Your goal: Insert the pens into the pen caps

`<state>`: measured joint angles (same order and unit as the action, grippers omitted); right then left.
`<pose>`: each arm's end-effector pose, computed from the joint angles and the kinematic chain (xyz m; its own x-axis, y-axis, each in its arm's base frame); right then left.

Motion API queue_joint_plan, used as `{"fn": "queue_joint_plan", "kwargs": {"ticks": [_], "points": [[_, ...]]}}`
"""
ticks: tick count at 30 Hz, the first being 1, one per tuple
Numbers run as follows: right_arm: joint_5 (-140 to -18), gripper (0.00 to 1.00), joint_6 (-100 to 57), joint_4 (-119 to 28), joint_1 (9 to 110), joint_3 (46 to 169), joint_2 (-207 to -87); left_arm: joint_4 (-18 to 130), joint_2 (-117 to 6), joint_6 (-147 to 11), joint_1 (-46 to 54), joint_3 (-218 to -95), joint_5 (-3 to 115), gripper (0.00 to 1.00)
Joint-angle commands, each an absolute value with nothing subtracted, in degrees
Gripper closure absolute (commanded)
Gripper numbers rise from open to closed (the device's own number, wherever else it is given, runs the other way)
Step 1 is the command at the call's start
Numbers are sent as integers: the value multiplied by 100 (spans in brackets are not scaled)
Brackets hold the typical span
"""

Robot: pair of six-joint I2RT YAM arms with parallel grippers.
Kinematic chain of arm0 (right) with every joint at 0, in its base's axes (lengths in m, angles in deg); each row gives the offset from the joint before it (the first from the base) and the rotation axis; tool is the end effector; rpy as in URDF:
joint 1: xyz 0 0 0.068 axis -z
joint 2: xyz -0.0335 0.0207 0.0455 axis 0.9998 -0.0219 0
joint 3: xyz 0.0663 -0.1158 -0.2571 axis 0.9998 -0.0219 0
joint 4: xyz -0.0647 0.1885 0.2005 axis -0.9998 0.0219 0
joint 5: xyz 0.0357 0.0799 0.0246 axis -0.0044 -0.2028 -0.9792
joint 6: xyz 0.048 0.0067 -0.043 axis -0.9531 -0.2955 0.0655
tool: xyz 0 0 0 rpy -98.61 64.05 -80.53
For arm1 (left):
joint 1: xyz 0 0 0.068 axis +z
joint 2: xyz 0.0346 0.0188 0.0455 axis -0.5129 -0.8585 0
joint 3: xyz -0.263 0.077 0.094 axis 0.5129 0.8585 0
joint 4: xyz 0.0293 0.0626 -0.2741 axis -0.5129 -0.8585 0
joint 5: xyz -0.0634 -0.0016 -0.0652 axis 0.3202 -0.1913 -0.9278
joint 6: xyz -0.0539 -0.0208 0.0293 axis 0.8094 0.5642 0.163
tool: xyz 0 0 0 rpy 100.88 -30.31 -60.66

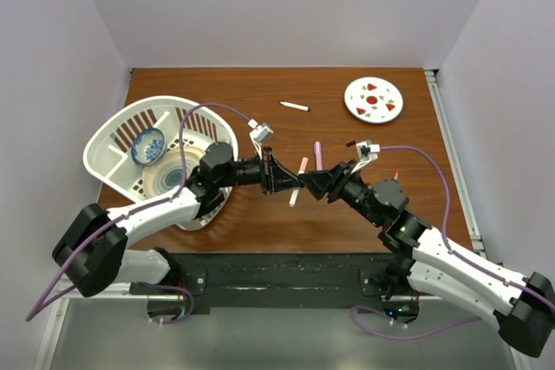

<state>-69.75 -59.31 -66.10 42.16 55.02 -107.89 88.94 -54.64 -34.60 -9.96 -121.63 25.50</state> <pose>0.1436 0.1500 0.2764 -0.4860 0.5096 -0.7100 -0.5170 0.4874 0.7037 0.2112 -0.2241 0.2664 -0.7093 -0.1114 -0.6960 0.6806 0.1487 -0.7174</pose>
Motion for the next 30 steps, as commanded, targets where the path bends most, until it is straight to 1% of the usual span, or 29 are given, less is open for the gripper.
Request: {"fn": "queue_joint_plan", "kwargs": {"ticks": [1,8,15,17,20,23,24,27,29,30], "points": [[-7124,37,-5978,-5977,4155,6049,-10575,9329,-5099,-3622,-949,-12204,2604,100],[-6931,30,-5565,-5255,4155,6833,-10733,9364,-4747,-3754,-957,-11887,2349,100],[-6922,29,-5380,-5211,4155,7351,-11093,9338,-4448,-3842,-949,-11746,2164,100],[-7001,34,-5319,-5228,4164,7440,-11243,9303,-4413,-3869,-949,-11746,2138,100],[-7098,37,-5292,-5333,4155,7519,-11410,9285,-4404,-3886,-949,-11737,2129,100],[-7211,44,-5283,-5456,4155,7519,-11498,9259,-4404,-3904,-949,-11746,2120,100],[-7264,48,-5266,-5500,4155,7502,-11507,9259,-4412,-3904,-949,-11755,2111,100],[-7423,55,-5274,-5676,4155,7458,-11568,9267,-4421,-3895,-949,-11772,2111,100],[-7511,58,-5283,-5782,4155,7423,-11577,9267,-4439,-3895,-957,-11790,2111,100],[-7546,62,-5283,-5817,4155,7370,-11586,9276,-4447,-3895,-957,-11799,2102,100]]}}
